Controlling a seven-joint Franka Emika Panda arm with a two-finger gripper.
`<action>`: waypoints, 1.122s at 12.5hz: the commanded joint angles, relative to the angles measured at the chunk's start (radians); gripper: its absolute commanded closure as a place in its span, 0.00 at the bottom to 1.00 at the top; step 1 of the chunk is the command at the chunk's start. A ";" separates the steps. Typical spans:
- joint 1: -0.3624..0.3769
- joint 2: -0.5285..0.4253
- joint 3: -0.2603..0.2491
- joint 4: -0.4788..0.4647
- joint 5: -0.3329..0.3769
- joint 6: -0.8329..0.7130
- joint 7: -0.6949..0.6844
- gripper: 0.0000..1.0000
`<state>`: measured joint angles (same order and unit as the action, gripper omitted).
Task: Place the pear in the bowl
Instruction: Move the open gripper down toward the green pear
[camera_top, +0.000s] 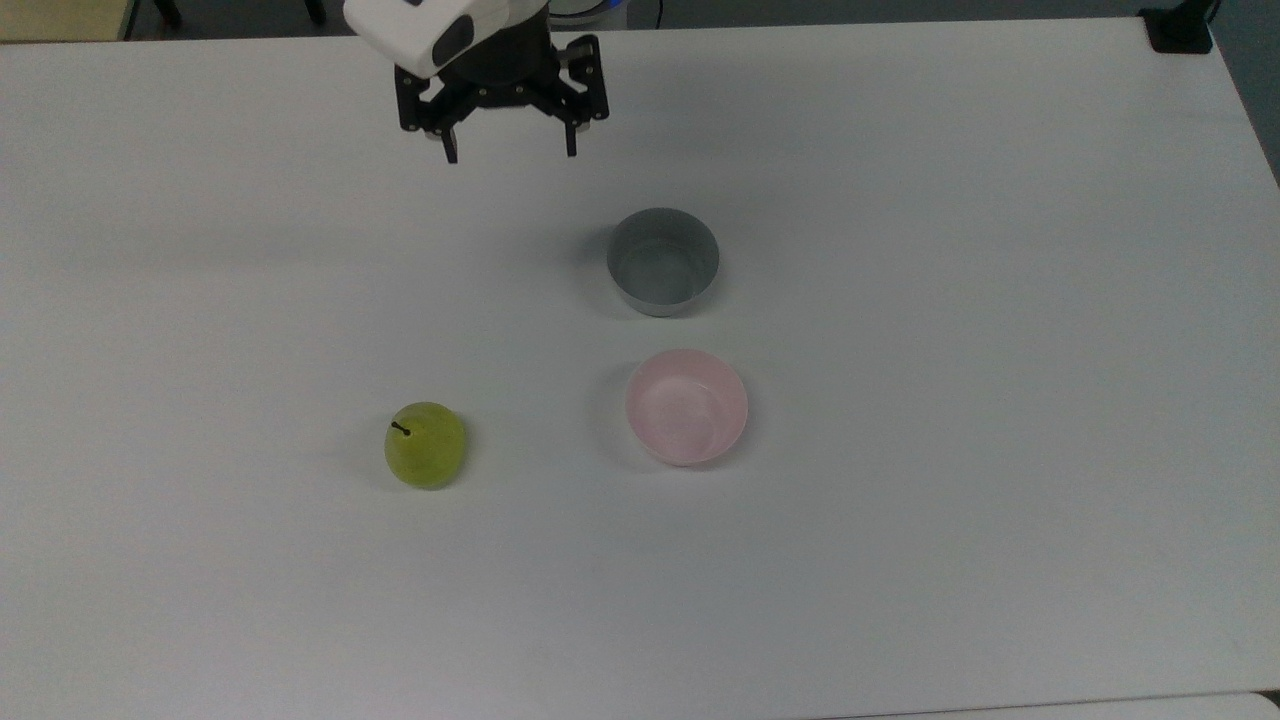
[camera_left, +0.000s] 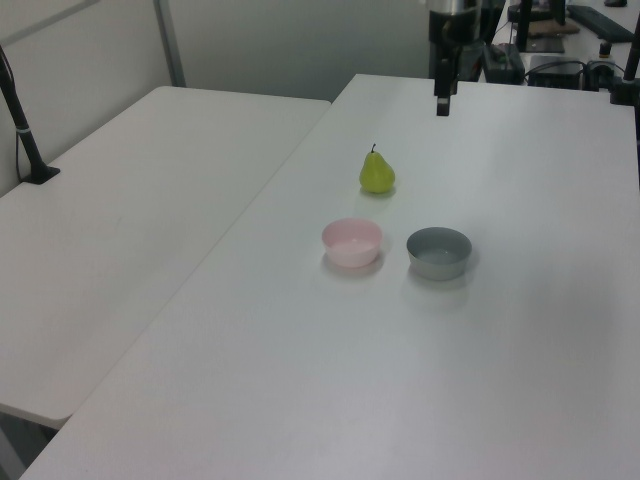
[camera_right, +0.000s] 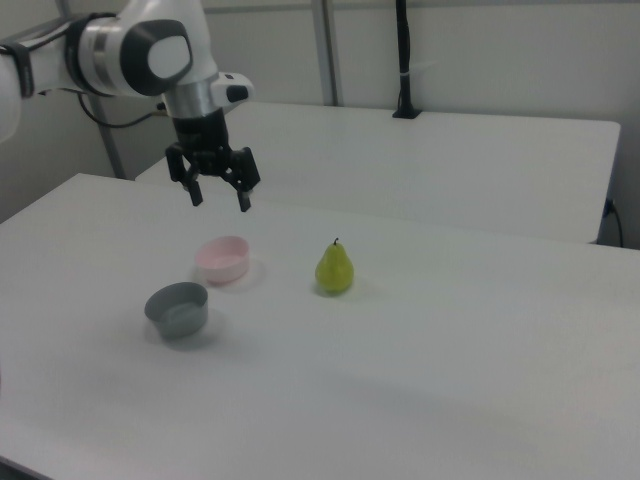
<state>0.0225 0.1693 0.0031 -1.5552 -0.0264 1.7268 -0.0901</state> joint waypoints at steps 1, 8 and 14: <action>-0.013 0.082 -0.011 0.044 -0.026 0.097 -0.023 0.00; -0.030 0.240 -0.026 0.106 -0.064 0.275 -0.017 0.00; -0.064 0.370 -0.025 0.099 -0.104 0.492 -0.017 0.00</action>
<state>-0.0396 0.4841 -0.0150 -1.4721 -0.1065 2.1410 -0.0918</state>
